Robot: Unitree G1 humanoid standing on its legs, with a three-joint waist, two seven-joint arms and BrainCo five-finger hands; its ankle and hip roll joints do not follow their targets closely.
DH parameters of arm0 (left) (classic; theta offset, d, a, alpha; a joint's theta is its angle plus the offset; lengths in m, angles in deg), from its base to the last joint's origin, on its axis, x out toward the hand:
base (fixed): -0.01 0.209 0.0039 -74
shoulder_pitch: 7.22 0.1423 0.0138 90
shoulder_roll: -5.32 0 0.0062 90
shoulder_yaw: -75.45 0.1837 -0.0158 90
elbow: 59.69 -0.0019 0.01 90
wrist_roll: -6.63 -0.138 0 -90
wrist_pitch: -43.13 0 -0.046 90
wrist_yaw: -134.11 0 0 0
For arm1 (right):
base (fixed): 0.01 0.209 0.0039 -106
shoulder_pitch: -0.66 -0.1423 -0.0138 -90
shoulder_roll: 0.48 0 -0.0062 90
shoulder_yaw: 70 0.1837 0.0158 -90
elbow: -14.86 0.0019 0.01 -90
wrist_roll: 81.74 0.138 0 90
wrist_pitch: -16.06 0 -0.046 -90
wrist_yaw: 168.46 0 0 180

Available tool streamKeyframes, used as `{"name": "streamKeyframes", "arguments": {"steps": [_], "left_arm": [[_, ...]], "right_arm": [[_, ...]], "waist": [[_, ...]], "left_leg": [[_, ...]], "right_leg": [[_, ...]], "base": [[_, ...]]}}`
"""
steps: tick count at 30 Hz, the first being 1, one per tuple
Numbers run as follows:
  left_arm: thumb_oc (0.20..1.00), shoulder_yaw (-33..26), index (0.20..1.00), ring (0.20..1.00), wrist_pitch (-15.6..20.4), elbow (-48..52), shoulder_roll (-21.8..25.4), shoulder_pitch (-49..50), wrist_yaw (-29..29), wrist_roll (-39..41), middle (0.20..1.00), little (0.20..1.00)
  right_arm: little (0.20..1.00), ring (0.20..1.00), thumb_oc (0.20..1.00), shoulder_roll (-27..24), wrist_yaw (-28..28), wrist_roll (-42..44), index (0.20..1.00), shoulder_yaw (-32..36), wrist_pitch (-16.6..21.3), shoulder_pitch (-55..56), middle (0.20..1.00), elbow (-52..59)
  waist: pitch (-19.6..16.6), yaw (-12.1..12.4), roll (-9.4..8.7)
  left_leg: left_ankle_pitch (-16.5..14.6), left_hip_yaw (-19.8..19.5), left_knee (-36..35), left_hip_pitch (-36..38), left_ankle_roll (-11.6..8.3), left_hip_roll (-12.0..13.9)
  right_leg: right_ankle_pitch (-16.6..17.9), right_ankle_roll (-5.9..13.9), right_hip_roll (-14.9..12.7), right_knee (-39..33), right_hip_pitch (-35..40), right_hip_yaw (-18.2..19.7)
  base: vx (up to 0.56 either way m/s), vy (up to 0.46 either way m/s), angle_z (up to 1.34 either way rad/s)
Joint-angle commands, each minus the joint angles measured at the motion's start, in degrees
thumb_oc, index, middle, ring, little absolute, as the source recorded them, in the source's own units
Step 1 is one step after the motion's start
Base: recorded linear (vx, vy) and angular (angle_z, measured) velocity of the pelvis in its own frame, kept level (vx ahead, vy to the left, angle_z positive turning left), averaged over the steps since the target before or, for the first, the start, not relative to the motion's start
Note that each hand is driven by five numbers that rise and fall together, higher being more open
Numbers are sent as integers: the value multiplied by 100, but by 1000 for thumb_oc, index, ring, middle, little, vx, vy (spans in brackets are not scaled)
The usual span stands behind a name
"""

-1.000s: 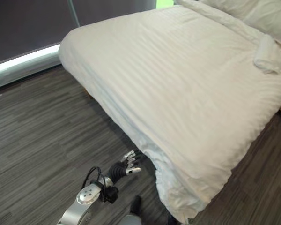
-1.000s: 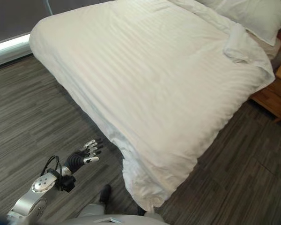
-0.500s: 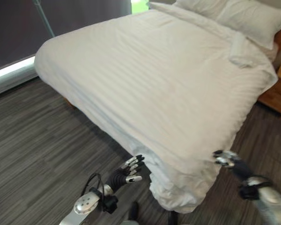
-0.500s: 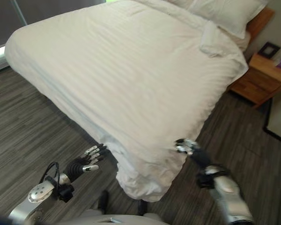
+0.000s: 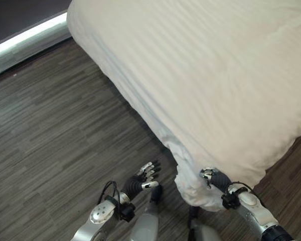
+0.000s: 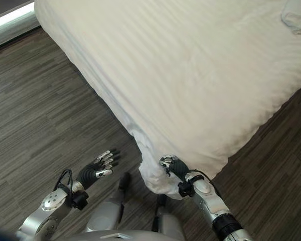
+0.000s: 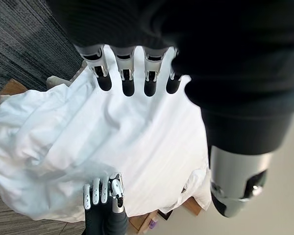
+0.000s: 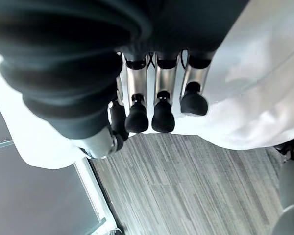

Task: Making the bed.

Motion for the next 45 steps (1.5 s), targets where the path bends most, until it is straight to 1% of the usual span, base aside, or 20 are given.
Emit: {"name": "streamKeyframes", "arguments": {"steps": [1, 6, 12, 13, 17, 19, 21, 22, 24, 25, 30, 32, 33, 36, 38, 39, 40, 42, 43, 45], "left_arm": [[1000, -30, 1000, 1000, 277, 81, -4, -297, 3, -79, 1000, 1000], [1000, 186, 1000, 1000, 324, 72, -106, -759, 205, -2, 1000, 1000], [1000, 473, 1000, 1000, 335, -71, -405, -1099, 399, 15, 1000, 1000], [1000, 474, 1000, 1000, 337, -76, -409, -1108, 399, 14, 1000, 1000], [1000, 485, 1000, 1000, 390, -74, -553, -1296, 484, -130, 1000, 1000], [1000, 495, 1000, 1000, 385, -25, -576, -1349, 520, -195, 1000, 1000], [1000, 487, 1000, 1000, 406, -46, -586, -1420, 556, -212, 1000, 1000], [1000, 425, 1000, 1000, 411, -78, -584, -1469, 599, -242, 1000, 1000], [1000, 385, 1000, 1000, 415, -76, -569, -1491, 607, -275, 1000, 1000], [1000, 314, 1000, 1000, 428, -71, -553, -1537, 637, -288, 1000, 1000], [1000, 190, 1000, 1000, 417, -35, -506, -1596, 622, -340, 1000, 1000], [1000, 44, 1000, 1000, 420, -8, -463, -1557, 619, -343, 1000, 1000], [1000, 46, 1000, 1000, 419, -6, -460, -1551, 619, -343, 1000, 1000], [1000, -113, 1000, 1000, 419, 23, -407, -1422, 607, -323, 1000, 1000], [1000, -344, 1000, 1000, 429, 25, -332, -1201, 595, -314, 1000, 1000], [1000, -342, 1000, 1000, 429, 25, -332, -1200, 595, -314, 1000, 1000], [1000, -417, 1000, 1000, 448, 31, -273, -1115, 578, -314, 1000, 1000], [1000, -517, 1000, 1000, 469, 196, -52, -799, 465, -268, 1000, 1000], [1000, -517, 1000, 1000, 469, 197, -52, -799, 465, -268, 1000, 1000], [1000, -339, 1000, 1000, 463, 253, -47, -802, 392, -216, 1000, 1000]], "right_arm": [[200, 200, 200, -260, 215, -42, 200, 95, 328, -308, 200, 191], [200, 200, 200, -246, 634, -304, 200, -140, 352, -1286, 200, -827], [200, 200, 200, -163, 1125, -655, 200, -136, 342, -2276, 200, -2795], [200, 200, 200, -164, 1123, -655, 200, -136, 348, -2287, 200, -2807], [200, 200, 200, -199, 1217, -730, 200, 100, 309, -2138, 200, -3661], [200, 200, 200, -334, 1386, -810, 200, 482, 263, -1952, 200, -4443], [200, 200, 200, -453, 1466, -699, 200, 785, 245, -1788, 200, -4644], [200, 200, 200, -559, 1543, -513, 200, 1186, 259, -1492, 200, -4821], [200, 200, 200, -647, 1576, -489, 200, 1378, 259, -1330, 200, -4911], [200, 200, 200, -674, 1597, -457, 200, 1602, 231, -1011, 200, -4989], [200, 200, 200, -550, 1445, -711, 200, 1716, 115, -225, 200, -5045], [200, 200, 200, -420, 1359, -627, 200, 1904, 141, 317, 200, -4798], [200, 200, 200, -418, 1362, -627, 200, 1906, 137, 331, 200, -4787], [200, 200, 200, -453, 1274, -468, 200, 2160, 272, 841, 200, -3988], [200, 200, 200, -552, 1156, -142, 200, 2621, 543, 1440, 200, -2058], [200, 200, 200, -552, 1156, -142, 200, 2622, 542, 1442, 200, -2056], [200, 200, 200, -631, 1083, -34, 200, 2715, 649, 1552, 200, -1313], [200, 200, 200, -643, 708, 411, 200, 2718, 895, 1635, 200, 717], [200, 200, 200, -643, 709, 411, 200, 2719, 894, 1636, 200, 719], [200, 200, 200, -743, 657, 475, 200, 2594, 979, 1410, 200, 1634]], "waist": [[15, 109, -99], [424, 279, 98], [766, 434, 324], [766, 437, 325], [968, 349, 424], [1086, 289, 478], [1119, 229, 485], [1144, 135, 479], [1127, 73, 462], [1123, -47, 409], [1020, -292, 261], [902, -503, 118], [903, -496, 115], [773, -707, -44], [639, -902, -197], [639, -900, -197], [603, -949, -255], [482, -943, -529], [483, -941, -529], [466, -879, -491]], "left_leg": [[-267, -223, 34, 350, 281, -228], [-56, -312, 34, -239, 231, -235], [66, -187, 34, -748, 186, -199], [66, -185, 34, -753, 185, -198], [110, -135, 34, -905, 159, -164], [105, -114, 34, -975, 152, -130], [129, -96, 34, -1011, 151, -123], [92, -68, 34, -974, 145, -112], [96, -53, 34, -987, 143, -117], [69, -22, 34, -950, 138, -104], [-12, 54, 34, -789, 127, -85], [-73, 143, 34, -633, 119, -66], [-76, 148, 34, -624, 119, -66], [-127, 213, 34, -471, 111, -50], [-200, 311, 34, -324, 105, -29], [-201, 313, 34, -323, 105, -29], [-238, 401, 34, -262, 98, -3], [-338, 704, 34, -92, 100, 56], [-338, 705, 34, -90, 100, 56], [-346, 670, 34, -58, 127, 3]], "right_leg": [[629, 171, -179, 94, -421, -92], [764, 142, -164, 94, -953, -87], [863, 120, -121, 94, -1425, 4], [865, 120, -120, 94, -1432, 7], [898, 92, -95, 94, -1618, 54], [900, 68, -72, 94, -1700, 87], [911, 61, -68, 94, -1749, 119], [896, 52, -42, 94, -1732, 150], [905, 53, -41, 94, -1758, 167], [898, 50, -28, 94, -1739, 192], [865, 44, 0, 94, -1629, 253], [842, 49, 18, 94, -1523, 309], [840, 49, 18, 94, -1516, 314], [810, 50, 36, 94, -1412, 369], [792, 76, 69, 94, -1327, 449], [792, 76, 69, 94, -1327, 451], [810, 97, 100, 94, -1319, 500], [880, 175, 222, 94, -1293, 585], [880, 176, 222, 94, -1292, 587], [851, 175, 186, 94, -1248, 520]], "base": [[-73, -27, 7], [-109, -33, 9], [-79, -9, -4], [-51, -5, -5], [-17, -8, 0], [-17, -36, -3], [-13, -29, -7], [-10, -33, -8], [-2, -13, -4], [4, -10, -8], [20, -7, -7], [36, 9, -11], [47, 23, -16], [36, 7, -22], [35, 20, -27], [21, 31, -26], [14, 16, -30], [20, -8, -74], [13, -34, -68], [2, -12, -20]]}}
